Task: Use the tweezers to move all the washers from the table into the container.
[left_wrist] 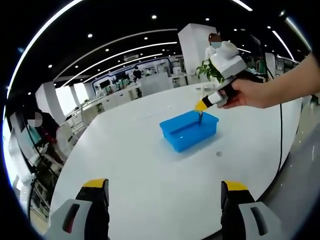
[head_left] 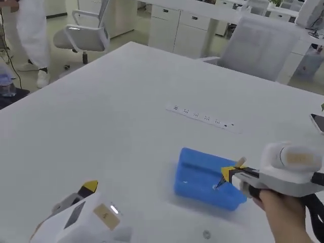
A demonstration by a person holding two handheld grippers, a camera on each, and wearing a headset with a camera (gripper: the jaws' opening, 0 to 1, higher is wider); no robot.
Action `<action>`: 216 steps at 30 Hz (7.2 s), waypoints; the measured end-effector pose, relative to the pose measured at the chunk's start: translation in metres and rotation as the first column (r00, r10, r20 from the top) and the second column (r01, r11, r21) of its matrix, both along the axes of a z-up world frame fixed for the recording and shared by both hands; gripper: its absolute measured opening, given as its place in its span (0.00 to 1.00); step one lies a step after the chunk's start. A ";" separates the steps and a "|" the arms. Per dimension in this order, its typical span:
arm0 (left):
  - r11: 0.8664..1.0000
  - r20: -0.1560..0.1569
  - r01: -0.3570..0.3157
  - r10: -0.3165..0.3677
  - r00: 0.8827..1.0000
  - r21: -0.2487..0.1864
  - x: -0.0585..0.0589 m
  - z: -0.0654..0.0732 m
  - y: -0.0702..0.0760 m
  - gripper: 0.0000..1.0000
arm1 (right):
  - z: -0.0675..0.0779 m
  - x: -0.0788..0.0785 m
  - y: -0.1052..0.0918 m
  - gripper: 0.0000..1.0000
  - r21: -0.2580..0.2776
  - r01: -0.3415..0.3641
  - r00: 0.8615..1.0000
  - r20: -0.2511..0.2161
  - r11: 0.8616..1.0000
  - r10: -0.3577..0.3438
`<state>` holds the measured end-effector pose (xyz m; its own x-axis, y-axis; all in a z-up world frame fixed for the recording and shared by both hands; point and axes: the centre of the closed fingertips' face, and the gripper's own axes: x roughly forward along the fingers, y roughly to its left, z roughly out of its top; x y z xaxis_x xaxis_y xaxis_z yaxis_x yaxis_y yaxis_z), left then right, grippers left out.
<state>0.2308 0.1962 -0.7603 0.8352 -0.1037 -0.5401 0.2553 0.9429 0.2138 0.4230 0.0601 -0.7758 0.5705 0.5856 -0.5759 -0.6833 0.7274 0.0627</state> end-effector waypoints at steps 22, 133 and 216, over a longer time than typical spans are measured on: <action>1.000 0.005 0.009 -0.009 1.000 -0.008 0.001 -0.005 -0.002 0.95 | -0.031 0.001 0.001 0.03 -0.072 -0.014 0.999 -0.034 0.997 0.012; 0.991 -0.017 0.050 -0.048 0.999 0.126 -0.001 -0.016 -0.003 0.92 | 0.032 -0.020 -0.012 0.02 0.016 0.021 0.997 0.071 1.000 -0.022; 0.570 0.033 0.795 -0.808 0.588 -0.206 -0.006 0.127 -0.158 0.12 | 0.101 -0.199 0.007 0.03 0.005 -0.602 0.797 0.065 0.798 0.601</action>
<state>0.2247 0.0384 -0.6329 0.3290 -0.8137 -0.4792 0.9315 0.3631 0.0231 0.2239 0.0673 -0.6751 0.1302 0.8351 -0.5345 -0.9857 0.1674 0.0214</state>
